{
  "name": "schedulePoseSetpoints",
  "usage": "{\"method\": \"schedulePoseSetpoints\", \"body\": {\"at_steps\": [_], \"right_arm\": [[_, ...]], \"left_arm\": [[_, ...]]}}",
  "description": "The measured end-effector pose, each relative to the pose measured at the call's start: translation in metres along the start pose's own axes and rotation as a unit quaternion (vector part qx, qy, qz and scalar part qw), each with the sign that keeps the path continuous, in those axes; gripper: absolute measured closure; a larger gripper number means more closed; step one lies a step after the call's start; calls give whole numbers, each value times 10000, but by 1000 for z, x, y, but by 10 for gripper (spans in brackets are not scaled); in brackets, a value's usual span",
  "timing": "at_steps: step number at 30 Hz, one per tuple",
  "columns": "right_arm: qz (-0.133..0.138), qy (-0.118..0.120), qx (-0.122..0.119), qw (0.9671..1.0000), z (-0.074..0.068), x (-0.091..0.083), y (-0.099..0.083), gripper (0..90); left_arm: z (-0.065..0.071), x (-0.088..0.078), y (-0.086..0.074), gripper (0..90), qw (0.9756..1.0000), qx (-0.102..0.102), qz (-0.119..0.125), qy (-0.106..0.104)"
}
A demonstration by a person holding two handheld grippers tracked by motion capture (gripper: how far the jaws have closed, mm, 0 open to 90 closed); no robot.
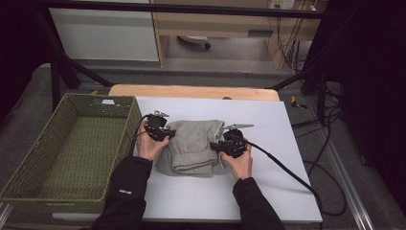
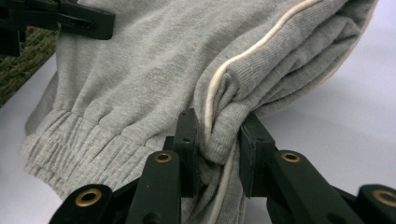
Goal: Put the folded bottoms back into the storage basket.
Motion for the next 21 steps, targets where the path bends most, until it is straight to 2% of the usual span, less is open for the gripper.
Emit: {"method": "schedulePoseSetpoints", "body": {"at_steps": [21], "right_arm": [[171, 90, -113, 9997, -11, -23, 3, 725]], "left_arm": [[13, -28, 10, 823, 9997, 143, 128, -119]]}}
Point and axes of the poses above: each handheld gripper's, and its own axes: x roughly forward along the jaws, y roughly out of its top, z roughly to its right, the point moved 8 cm from there along x, roughly forward along the jaws, and after that the axes turned 3 degrees about y, right-handed, at the moved point
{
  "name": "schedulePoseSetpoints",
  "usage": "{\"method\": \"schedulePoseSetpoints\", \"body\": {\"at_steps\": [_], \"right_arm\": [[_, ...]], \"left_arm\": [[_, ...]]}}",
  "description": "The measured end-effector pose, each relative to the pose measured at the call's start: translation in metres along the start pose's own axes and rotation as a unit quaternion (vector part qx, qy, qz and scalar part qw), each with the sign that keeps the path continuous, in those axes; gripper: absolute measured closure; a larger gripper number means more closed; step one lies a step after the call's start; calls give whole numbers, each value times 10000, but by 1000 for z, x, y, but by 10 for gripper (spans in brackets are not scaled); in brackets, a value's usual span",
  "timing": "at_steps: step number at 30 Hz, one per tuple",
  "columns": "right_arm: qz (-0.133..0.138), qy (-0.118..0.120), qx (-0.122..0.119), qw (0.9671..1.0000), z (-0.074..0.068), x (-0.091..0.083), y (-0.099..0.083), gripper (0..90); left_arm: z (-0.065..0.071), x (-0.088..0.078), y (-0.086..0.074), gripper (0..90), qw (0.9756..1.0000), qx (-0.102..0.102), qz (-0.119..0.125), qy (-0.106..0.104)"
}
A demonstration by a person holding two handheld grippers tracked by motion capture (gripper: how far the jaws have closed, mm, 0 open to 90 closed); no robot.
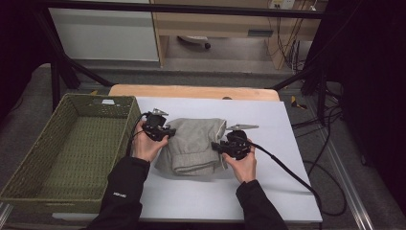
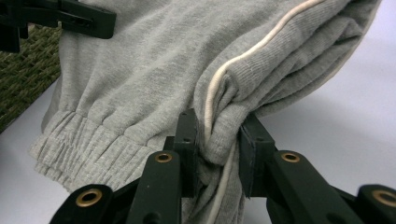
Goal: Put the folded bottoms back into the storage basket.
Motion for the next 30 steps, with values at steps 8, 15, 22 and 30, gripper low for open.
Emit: {"method": "schedulePoseSetpoints", "body": {"at_steps": [8, 15, 22, 30], "right_arm": [[76, 18, -61, 10000, -4, -7, 0, 725], [129, 22, -95, 9999, -9, -14, -1, 724], [196, 20, -168, 9997, -14, -23, -3, 724], [272, 90, -165, 9995, -19, -33, -3, 724]], "left_arm": [[6, -10, 2, 823, 10000, 78, 6, -30], [10, -16, 3, 823, 9999, 125, -1, -80], [17, -26, 4, 823, 9996, 242, 0, -120], [22, -37, 4, 823, 9994, 305, -16, -153]]}}
Point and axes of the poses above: each handheld gripper's, and its own axes: x roughly forward along the jaws, y roughly out of its top, z roughly to its right, the point moved 8 cm from there along x, roughly forward along the jaws, and after that the axes turned 3 degrees about y, right-handed, at the moved point
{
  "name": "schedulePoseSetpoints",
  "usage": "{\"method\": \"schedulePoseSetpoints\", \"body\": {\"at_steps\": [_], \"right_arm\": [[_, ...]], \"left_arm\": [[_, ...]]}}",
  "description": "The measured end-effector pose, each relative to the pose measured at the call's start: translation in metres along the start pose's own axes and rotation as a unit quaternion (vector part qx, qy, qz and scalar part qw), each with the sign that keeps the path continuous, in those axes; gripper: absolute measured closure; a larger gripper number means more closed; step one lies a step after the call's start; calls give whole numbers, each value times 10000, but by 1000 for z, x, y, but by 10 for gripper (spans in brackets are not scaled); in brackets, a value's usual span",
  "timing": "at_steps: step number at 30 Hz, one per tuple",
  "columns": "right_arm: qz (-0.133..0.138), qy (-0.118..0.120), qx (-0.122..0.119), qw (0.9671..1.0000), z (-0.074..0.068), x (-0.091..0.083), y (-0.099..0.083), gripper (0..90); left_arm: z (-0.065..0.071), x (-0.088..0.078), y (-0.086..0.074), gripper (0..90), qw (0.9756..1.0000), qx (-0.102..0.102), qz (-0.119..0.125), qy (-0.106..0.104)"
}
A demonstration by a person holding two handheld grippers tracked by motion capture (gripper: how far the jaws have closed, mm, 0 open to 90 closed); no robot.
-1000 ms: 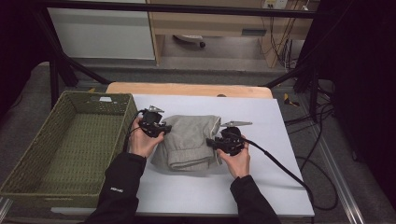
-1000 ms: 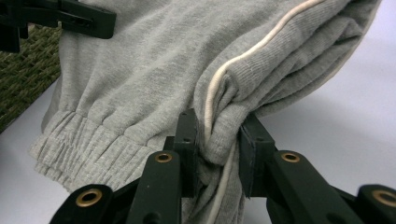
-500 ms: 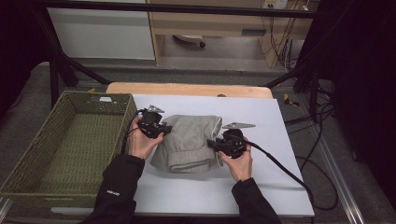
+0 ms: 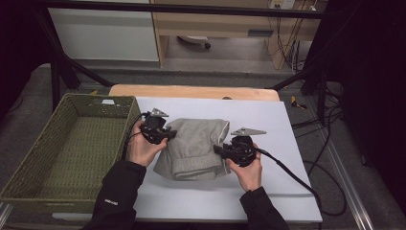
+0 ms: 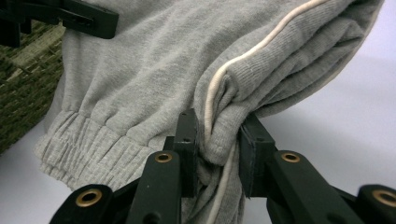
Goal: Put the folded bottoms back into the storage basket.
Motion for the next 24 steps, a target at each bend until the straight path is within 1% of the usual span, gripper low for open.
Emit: {"method": "schedulePoseSetpoints", "body": {"at_steps": [9, 11, 15, 18, 24], "right_arm": [[86, 75, -13, 9999, -6, -8, 1, 724], [93, 82, -3, 9999, -7, -9, 2, 724], [147, 71, -78, 9998, -10, -12, 5, 724], [170, 113, -36, 9998, -11, -13, 5, 724], [200, 155, -28, 9997, -14, -15, 7, 724]], "left_arm": [[5, -14, 3, 823, 10000, 84, 31, -2], [5, -15, 3, 823, 10000, 87, 40, -1], [7, -22, 5, 823, 9999, 133, 69, -16], [7, -25, 5, 823, 9999, 132, 79, -26], [7, -29, 5, 823, 9999, 139, 56, -26]]}}
Point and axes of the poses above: each handheld gripper's, and its own axes: x roughly forward along the jaws, y roughly out of its top, z roughly to its right, the point moved 8 cm from there along x, roughly forward along the jaws, and after that the axes turned 3 degrees about y, right-handed, at the moved point
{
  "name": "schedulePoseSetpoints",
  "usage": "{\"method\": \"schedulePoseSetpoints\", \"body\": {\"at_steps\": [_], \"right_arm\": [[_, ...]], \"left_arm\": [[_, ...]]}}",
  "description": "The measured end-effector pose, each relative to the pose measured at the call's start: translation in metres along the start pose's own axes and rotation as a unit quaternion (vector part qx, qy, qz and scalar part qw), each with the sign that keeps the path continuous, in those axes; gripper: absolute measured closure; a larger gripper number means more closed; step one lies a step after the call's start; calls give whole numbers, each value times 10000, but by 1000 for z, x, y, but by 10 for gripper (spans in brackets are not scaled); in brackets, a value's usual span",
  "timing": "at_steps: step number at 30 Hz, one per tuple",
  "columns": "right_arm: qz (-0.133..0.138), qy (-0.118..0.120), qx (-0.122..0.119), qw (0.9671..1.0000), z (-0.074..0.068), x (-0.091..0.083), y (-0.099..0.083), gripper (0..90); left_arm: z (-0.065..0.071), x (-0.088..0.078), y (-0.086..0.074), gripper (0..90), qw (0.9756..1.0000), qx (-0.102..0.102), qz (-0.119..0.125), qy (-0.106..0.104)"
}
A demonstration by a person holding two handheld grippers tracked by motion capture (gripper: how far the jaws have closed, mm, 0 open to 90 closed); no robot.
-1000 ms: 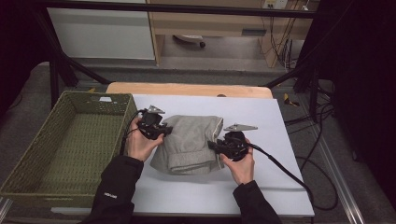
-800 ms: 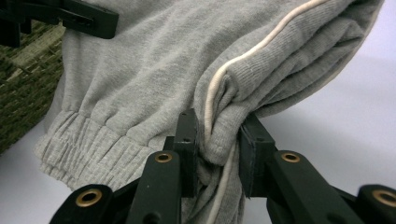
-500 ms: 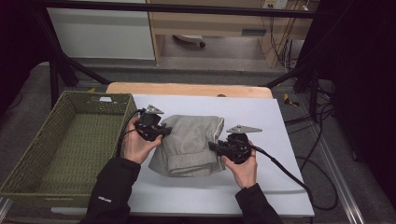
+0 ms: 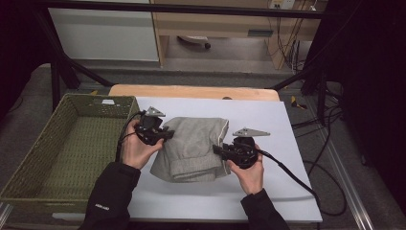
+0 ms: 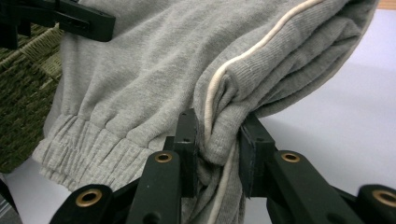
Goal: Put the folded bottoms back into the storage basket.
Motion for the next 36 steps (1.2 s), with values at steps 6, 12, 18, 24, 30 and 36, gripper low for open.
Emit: {"method": "schedulePoseSetpoints", "body": {"at_steps": [6, 12, 18, 24, 30, 36], "right_arm": [[30, 24, -66, 10000, -4, -1, 4, 724], [64, 42, -90, 9999, -9, -2, 9, 725], [117, 53, -146, 9998, -14, -4, 13, 724], [137, 92, -155, 9997, -19, -4, 17, 724], [179, 120, -184, 9996, -24, -4, 20, 724], [230, 172, -218, 9993, -32, -2, 26, 725]], "left_arm": [[-1, -6, 2, 823, 10000, 1, 3, 17], [-3, -13, 4, 823, 10000, 2, 31, 36], [-4, -20, 7, 823, 10000, -4, 84, 40], [-6, -26, 7, 823, 10000, 7, 52, 46], [-9, -34, 9, 823, 10000, 33, 22, 49], [-13, -43, 9, 823, 10000, 31, 10, 76]]}}
Point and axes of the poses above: each handheld gripper's, and its own axes: x roughly forward along the jaws, y roughly out of its top, z roughly to its right, the point moved 8 cm from there along x, roughly forward along the jaws, and after that the axes turned 3 degrees about y, right-handed, at the moved point
